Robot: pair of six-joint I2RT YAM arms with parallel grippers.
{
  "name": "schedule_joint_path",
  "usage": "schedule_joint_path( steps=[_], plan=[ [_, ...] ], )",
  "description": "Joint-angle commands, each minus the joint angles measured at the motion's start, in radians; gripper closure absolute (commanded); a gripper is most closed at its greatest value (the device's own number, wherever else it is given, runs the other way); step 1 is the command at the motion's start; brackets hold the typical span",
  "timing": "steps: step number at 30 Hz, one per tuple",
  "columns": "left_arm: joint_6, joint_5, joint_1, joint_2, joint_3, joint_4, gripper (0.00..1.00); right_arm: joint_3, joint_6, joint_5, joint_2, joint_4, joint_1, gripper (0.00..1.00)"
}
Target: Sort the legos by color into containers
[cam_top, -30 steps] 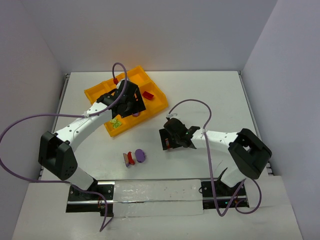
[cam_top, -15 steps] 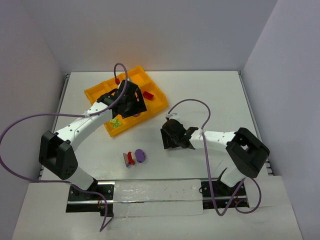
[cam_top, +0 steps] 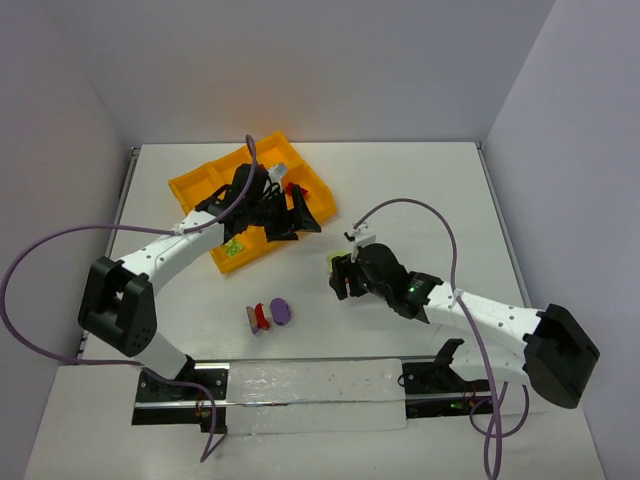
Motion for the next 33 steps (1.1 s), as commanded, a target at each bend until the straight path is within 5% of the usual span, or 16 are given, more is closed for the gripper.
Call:
schedule_joint_path(
  steps=[1, 17, 30, 33],
  plan=[
    [0.04, 0.226, -0.002, 0.01, -0.023, 0.158, 0.13, -0.028, -0.087, -0.078, -0.066, 0.119, 0.007, 0.74],
    [0.056, 0.362, -0.035, 0.106, -0.106, 0.234, 0.11, -0.012, -0.109, -0.111, -0.12, 0.119, 0.007, 0.73],
    [-0.021, 0.53, -0.074, 0.109, -0.197, 0.459, 0.29, 0.006, -0.112, -0.118, -0.092, 0.13, 0.008, 0.73],
    [-0.041, 0.542, -0.079, 0.116, -0.2, 0.486, 0.4, 0.01, -0.112, -0.119, -0.09, 0.131, 0.008, 0.74]
  ],
)
